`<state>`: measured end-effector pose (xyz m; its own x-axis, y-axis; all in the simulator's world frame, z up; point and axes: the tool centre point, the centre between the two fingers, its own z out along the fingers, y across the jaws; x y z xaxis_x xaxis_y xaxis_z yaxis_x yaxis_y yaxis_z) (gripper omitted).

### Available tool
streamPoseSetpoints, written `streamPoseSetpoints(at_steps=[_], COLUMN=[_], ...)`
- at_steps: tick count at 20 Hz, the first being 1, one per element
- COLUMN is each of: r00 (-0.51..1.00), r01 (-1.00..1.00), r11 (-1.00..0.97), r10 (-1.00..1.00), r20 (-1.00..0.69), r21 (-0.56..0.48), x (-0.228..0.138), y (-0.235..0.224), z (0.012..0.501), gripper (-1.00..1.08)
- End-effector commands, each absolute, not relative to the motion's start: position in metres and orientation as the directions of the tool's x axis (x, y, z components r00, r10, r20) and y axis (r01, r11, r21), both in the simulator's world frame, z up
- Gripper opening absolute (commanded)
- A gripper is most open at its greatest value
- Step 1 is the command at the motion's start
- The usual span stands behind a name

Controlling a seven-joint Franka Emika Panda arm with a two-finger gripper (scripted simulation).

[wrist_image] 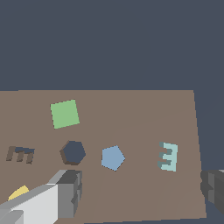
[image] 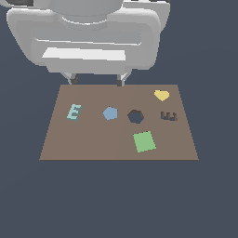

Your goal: Insert a designated object into the corresponding slot on a board.

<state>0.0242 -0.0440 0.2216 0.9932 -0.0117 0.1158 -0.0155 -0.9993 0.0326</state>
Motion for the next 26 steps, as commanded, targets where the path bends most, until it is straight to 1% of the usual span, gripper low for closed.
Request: streamPoseSetpoints(at_steps=[1,5,9,20,26], r00=[0.993,0.994,0.994,0.991,0.986], r01=[-0.016,-0.022,-0.041,-0.133,-0.165], r11=[-0.999,-0.999,-0.999,-0.991,-0.986], r10=[-0.012,-0.019,-0.038,-0.133,-0.165], r20=[0.116,0.111,0.098,0.030,0.006], r21=[0.033,0.031,0.027,0.007,0.001], x=[0.024,0.023,0.021,0.001,-0.008], y=[-0.044,-0.049,-0.063,-0.131,-0.152], z=[0.222,0.215,0.194,0.093,0.058], gripper=[1.00,1.00,1.00,1.00,1.00])
